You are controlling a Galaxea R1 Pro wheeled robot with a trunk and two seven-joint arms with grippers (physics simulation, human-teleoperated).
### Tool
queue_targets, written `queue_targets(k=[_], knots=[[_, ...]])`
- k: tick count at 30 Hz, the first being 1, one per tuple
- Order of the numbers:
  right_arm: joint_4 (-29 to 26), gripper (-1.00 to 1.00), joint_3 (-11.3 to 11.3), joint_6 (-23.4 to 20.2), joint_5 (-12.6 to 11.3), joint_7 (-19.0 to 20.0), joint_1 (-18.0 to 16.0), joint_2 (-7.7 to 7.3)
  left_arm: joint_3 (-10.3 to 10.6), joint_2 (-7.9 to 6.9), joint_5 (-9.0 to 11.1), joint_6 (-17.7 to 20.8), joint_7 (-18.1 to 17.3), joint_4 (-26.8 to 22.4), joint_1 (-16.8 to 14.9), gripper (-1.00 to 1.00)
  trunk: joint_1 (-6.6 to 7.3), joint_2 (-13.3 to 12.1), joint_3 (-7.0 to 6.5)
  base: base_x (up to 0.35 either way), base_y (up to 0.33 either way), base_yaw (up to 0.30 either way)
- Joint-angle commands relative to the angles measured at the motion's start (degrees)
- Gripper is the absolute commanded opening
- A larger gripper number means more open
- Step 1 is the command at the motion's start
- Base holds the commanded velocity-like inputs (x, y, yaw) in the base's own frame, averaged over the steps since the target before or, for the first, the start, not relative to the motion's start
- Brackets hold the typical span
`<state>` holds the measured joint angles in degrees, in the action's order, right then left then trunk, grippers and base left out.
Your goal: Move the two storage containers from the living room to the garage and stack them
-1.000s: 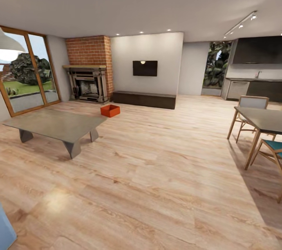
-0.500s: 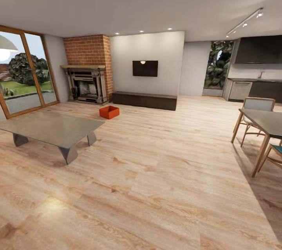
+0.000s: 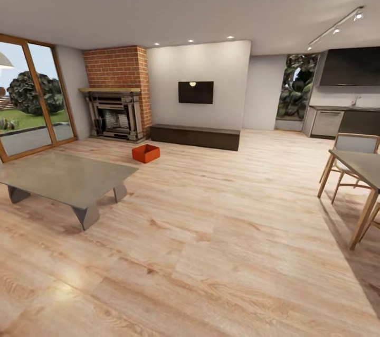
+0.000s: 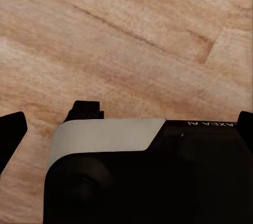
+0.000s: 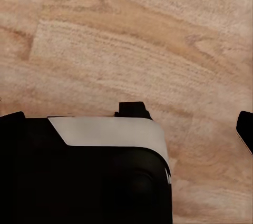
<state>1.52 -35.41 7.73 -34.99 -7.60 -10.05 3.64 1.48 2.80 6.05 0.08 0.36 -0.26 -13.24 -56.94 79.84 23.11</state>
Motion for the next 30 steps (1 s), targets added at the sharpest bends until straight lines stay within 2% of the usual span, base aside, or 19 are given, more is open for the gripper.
queue_targets(k=[1,30], knots=[[0.2,1.0,-0.5,0.3,-0.4,-0.1,-0.1,0.05,0.2,0.01,0.6,0.0,0.0,0.0,0.0,1.0,-0.03,0.0,0.06,0.32,0.0,0.0],[0.2,1.0,-0.5,0.3,-0.7,-0.1,-0.1,0.05,0.2,-0.08,0.4,0.1,0.1,-0.1,0.0,1.0,-0.03,0.0,0.06,0.32,0.0,0.0]])
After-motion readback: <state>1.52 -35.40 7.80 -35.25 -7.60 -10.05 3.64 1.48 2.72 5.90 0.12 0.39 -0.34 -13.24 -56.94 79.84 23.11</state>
